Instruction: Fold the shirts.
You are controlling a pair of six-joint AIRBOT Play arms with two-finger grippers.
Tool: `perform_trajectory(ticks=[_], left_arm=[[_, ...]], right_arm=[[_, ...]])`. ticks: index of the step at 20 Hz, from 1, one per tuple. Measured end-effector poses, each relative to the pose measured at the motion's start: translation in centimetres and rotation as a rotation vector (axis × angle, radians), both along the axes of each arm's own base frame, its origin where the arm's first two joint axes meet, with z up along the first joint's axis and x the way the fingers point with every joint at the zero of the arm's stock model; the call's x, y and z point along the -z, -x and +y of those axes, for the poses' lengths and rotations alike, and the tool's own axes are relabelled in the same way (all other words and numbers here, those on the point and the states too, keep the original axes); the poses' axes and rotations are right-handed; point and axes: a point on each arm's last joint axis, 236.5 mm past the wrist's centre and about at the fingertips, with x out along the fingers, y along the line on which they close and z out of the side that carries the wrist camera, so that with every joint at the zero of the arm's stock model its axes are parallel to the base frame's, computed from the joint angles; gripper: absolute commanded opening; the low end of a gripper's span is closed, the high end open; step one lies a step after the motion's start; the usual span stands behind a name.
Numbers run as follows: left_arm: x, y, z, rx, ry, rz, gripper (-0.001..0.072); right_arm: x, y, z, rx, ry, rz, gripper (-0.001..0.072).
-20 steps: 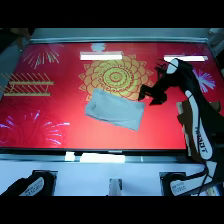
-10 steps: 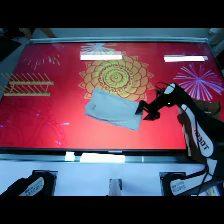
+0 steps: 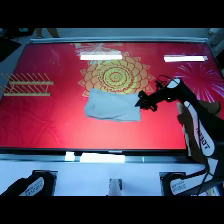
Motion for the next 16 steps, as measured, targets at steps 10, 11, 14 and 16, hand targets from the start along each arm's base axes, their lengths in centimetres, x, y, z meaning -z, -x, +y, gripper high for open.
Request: perform_trajectory(ticks=[10,11,14,16], left_arm=[[0.8,-0.6,0.6,-0.010,-0.044,0.002,0.0043],[0.8,-0.6,0.7,-0.008,-0.049,0.000,0.0042],[0.9,-0.6,0.7,-0.005,-0.056,-0.004,0.0043],[0.9,-0.6,0.7,-0.004,-0.059,-0.006,0.0043]], right_arm=[[-21.3,-0.7,-22.2,0.375,0.178,-0.283,0.0031],[-22.8,0.2,-24.2,0.431,0.198,-0.297,0.0031],[-25.9,3.5,-28.5,0.557,0.236,-0.312,0.0032],[-26.7,5.9,-30.8,0.631,0.264,-0.291,0.0032]])
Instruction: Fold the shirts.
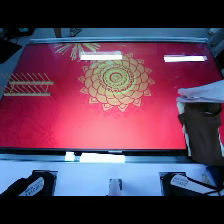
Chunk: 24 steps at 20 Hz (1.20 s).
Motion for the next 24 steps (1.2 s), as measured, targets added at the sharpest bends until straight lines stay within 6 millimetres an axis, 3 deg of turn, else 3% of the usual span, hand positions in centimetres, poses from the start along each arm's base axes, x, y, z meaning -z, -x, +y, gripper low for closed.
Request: perform_trajectory(ticks=[5,9,14,19,22,23,24], left_arm=[[0.9,0.4,-0.2,0.019,-0.012,0.034,0.0042],[2.8,0.7,-0.4,0.041,-0.024,0.089,0.0043],[4.4,0.8,-0.4,0.054,-0.029,0.127,0.0043],[4.6,0.9,-0.6,0.061,-0.025,0.134,0.0043],[4.3,1.0,-0.9,0.071,-0.011,0.131,0.0043],[4.3,1.0,-1.0,0.074,-0.007,0.130,0.0043],[4.2,1.0,-1.0,0.075,-0.005,0.129,0.0043]], right_arm=[[-1.2,5.4,-4.7,0.199,0.065,0.058,0.0032],[0.5,9.6,-6.5,0.269,0.124,0.200,0.0033],[5.8,13.8,-5.6,0.279,0.084,0.394,0.0033],[12.5,19.8,-4.2,0.263,0.056,0.657,0.0033],[15.4,21.8,-3.5,0.252,0.031,0.754,0.0035],[16.3,22.3,-3.2,0.249,0.022,0.776,0.0101],[17.0,22.6,-3.1,0.248,0.017,0.791,0.0347]])
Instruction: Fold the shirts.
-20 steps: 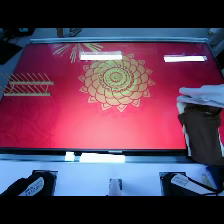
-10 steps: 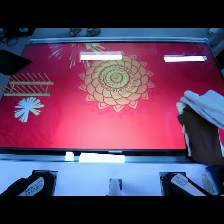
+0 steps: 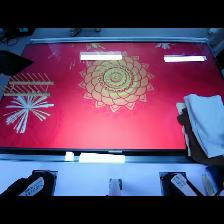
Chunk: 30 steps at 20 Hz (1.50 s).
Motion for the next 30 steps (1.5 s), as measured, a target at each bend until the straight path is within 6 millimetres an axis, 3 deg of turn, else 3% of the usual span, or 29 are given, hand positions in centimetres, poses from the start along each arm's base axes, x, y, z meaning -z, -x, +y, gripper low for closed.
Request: perform_trajectory(ticks=[1,2,4,6,9,11,12,13,14,15,16,19,22,25,30], left_arm=[[-0.1,0.0,0.0,0.000,0.003,-0.002,0.0043],[-0.1,-0.1,0.0,-0.001,0.005,-0.005,0.0042],[-0.2,-0.1,-0.1,-0.002,0.008,-0.008,0.0042],[-0.3,-0.2,0.0,-0.004,0.009,-0.011,0.0040],[0.1,-1.3,0.8,-0.068,-0.033,-0.021,0.0039],[1.6,-2.8,1.8,-0.141,-0.107,0.000,0.0039],[2.9,-3.6,2.3,-0.171,-0.158,0.026,0.0040],[4.7,-4.4,2.7,-0.199,-0.220,0.066,0.0054],[6.7,-5.1,3.1,-0.217,-0.280,0.115,0.0207],[9.0,-5.5,3.4,-0.231,-0.341,0.177,0.0492],[11.2,-5.7,3.6,-0.237,-0.387,0.246,0.0652],[18.1,-4.1,4.6,-0.242,-0.513,0.500,0.0652],[21.5,-2.0,5.6,-0.281,-0.553,0.608,0.0652],[22.9,-1.0,5.9,-0.325,-0.542,0.608,0.0652],[23.6,-0.7,6.3,-0.353,-0.533,0.594,0.0653]], right_arm=[[0.6,0.5,0.3,0.002,-0.012,0.022,0.0585],[1.1,0.6,0.3,0.001,-0.013,0.026,0.0623],[1.5,0.5,-0.1,-0.016,0.003,0.018,0.0623],[0.5,-0.2,-1.3,-0.045,0.051,-0.013,0.0623],[-4.3,-4.5,-4.5,-0.138,0.245,-0.162,0.0621],[-9.6,-10.0,-5.4,-0.259,0.425,-0.325,0.0616],[-12.2,-13.2,-4.6,-0.337,0.497,-0.415,0.0615],[-14.2,-16.1,-3.1,-0.413,0.539,-0.492,0.0615],[-15.4,-18.9,-0.9,-0.489,0.554,-0.556,0.0616],[-15.8,-21.4,2.0,-0.558,0.537,-0.604,0.0620],[-15.3,-23.5,5.2,-0.620,0.497,-0.626,0.0624],[-11.1,-26.7,14.2,-0.783,0.314,-0.577,0.0662],[-6.5,-26.6,20.4,-0.893,0.149,-0.458,0.0662],[-4.1,-26.1,23.6,-0.944,0.060,-0.390,0.0660],[-2.9,-25.8,25.4,-0.967,0.007,-0.362,0.0661]])
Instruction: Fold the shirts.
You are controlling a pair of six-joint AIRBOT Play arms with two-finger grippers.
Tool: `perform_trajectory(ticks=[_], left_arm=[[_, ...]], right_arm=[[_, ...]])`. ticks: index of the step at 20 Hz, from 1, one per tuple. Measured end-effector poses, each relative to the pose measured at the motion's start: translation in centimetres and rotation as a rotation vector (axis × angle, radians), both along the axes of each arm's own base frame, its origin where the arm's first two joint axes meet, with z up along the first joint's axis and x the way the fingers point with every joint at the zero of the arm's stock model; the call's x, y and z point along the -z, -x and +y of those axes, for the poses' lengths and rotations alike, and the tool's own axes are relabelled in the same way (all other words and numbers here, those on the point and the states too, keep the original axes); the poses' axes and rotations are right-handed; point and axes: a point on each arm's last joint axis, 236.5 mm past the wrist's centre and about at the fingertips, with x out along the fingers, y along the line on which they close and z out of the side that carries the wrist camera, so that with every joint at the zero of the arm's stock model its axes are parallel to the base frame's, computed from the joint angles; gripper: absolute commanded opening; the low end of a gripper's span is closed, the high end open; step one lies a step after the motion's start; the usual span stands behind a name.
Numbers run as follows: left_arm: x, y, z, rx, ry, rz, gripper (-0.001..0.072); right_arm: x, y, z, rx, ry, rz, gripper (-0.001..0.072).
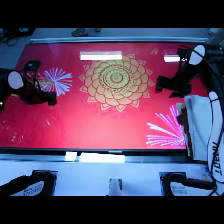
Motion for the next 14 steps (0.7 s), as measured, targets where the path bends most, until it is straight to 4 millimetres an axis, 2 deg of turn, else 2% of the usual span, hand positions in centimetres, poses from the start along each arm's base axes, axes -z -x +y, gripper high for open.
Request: perform_trajectory(ticks=[14], left_arm=[[0.18,0.00,0.04,-0.006,0.000,-0.007,0.0652]], right_arm=[[0.23,-0.20,0.52,-0.003,-0.011,0.000,0.0661]])
